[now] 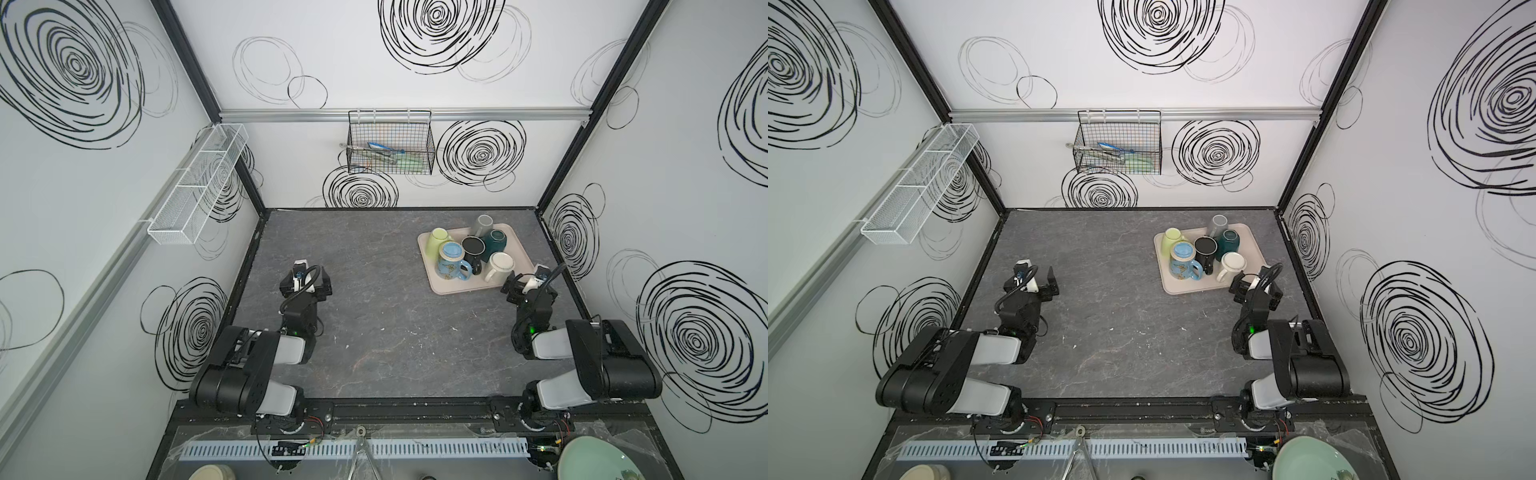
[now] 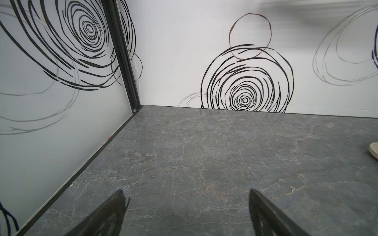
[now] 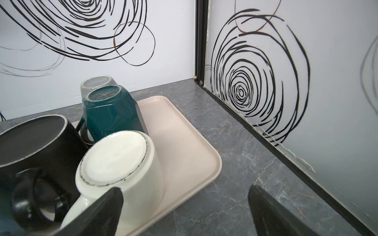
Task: Turn the mug right side up
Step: Rotate the mug on the tray.
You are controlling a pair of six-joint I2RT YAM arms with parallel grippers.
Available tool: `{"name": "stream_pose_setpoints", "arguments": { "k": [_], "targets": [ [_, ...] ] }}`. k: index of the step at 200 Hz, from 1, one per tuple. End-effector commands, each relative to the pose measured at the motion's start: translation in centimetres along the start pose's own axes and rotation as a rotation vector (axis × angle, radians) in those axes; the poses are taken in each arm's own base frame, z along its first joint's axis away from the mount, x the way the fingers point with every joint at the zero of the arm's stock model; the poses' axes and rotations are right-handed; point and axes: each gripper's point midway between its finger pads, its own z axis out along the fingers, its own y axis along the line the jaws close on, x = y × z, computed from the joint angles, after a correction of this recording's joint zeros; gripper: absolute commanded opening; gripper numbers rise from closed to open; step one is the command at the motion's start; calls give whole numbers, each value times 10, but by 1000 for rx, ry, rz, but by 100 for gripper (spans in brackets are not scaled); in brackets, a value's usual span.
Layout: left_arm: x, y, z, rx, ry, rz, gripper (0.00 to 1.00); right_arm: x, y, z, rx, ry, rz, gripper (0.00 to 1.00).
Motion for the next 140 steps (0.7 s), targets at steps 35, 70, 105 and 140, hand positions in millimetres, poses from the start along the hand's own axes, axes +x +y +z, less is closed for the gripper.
{"name": "stream_pose_setpoints", "arguments": {
  "k": [35,70,105,140],
  "targets": [
    [-16,2,3,-2,-57,-26,96,-14,0,-1,8,-46,23,100],
    [-16,1,3,0,-57,-26,96,-14,0,-1,6,-46,23,100],
    [-17,2,3,0,-58,-27,96,-14,0,-1,6,-46,24,100],
    [-19,2,-1,-8,-76,-26,96,-14,1,-1,5,-47,22,100]
  ]
}}
